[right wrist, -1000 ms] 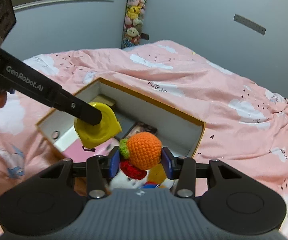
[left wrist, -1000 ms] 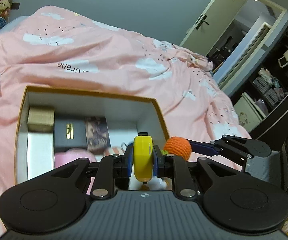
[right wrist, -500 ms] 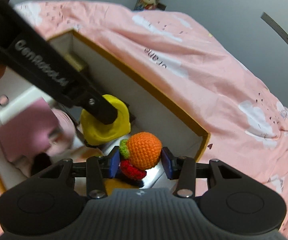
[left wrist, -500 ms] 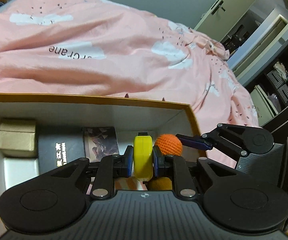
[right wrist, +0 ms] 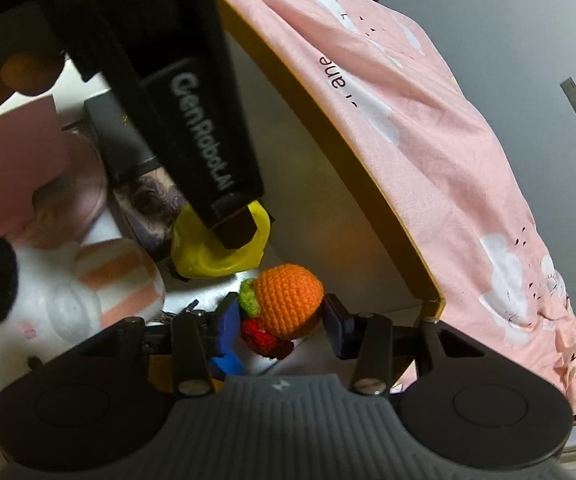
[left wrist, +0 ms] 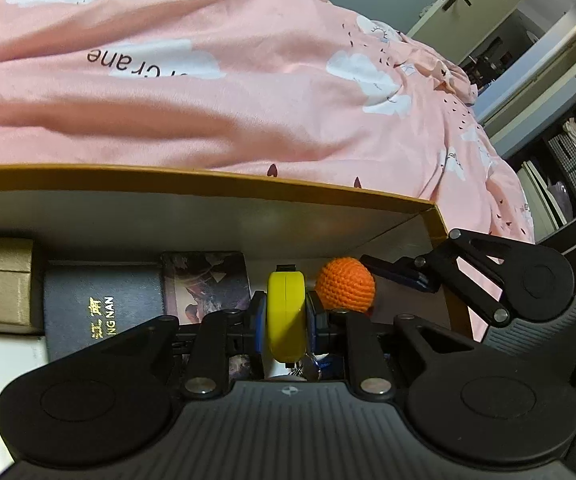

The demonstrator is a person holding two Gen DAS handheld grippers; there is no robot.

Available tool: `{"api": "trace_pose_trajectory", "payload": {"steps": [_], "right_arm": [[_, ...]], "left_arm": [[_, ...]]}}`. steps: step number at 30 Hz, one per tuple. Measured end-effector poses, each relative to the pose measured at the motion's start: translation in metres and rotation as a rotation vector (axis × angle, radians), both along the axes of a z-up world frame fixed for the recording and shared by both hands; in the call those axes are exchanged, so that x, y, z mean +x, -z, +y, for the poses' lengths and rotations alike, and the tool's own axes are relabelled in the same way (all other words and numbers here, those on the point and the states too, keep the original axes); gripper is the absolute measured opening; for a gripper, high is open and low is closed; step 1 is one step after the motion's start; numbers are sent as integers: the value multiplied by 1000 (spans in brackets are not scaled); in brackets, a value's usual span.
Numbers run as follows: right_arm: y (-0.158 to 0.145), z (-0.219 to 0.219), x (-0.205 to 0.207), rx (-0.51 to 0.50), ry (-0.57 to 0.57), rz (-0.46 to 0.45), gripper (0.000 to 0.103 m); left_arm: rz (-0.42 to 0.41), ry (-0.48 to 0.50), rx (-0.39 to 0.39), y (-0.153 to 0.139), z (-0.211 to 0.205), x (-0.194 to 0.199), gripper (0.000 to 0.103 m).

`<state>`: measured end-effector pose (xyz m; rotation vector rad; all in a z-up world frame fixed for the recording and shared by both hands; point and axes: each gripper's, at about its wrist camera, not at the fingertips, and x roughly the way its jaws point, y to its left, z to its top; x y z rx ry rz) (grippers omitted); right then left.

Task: Organize objects
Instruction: 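Carry the tape measure and crocheted fruit over the orange box and lower them, then open both grippers to release the tape measure and fruit in the box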

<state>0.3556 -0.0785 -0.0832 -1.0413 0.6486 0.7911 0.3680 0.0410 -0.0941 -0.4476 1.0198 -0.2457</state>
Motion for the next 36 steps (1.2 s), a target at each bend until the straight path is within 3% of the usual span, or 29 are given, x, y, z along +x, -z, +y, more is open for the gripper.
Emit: {"api": "trace_pose_trajectory", "payload": {"steps": [11,17,24,26,30,34,36], "right_arm": [[-18,-19,-15,60,1,15,48],[-32,-36,-29,115,21,5,50],[-48,-62,-43,251,49,35,50],[-53,-72,-46,310,70,53,50],[-63,-99,-47,474,119,131,50],[-66,-126,-49,601,130,211,50],[-66,-135,-51,630,129,231,44]], "left_arm": [[63,-66,-70,18,-3,7,22],[95,-80,-63,20,-7,9,22],[125,-57,78,10,-23,12,23],[102,-40,167,1,-32,12,29],[71,-8,317,-16,-50,8,29],[116,13,347,-14,-60,11,19],[147,13,355,-9,-65,14,16]]}}
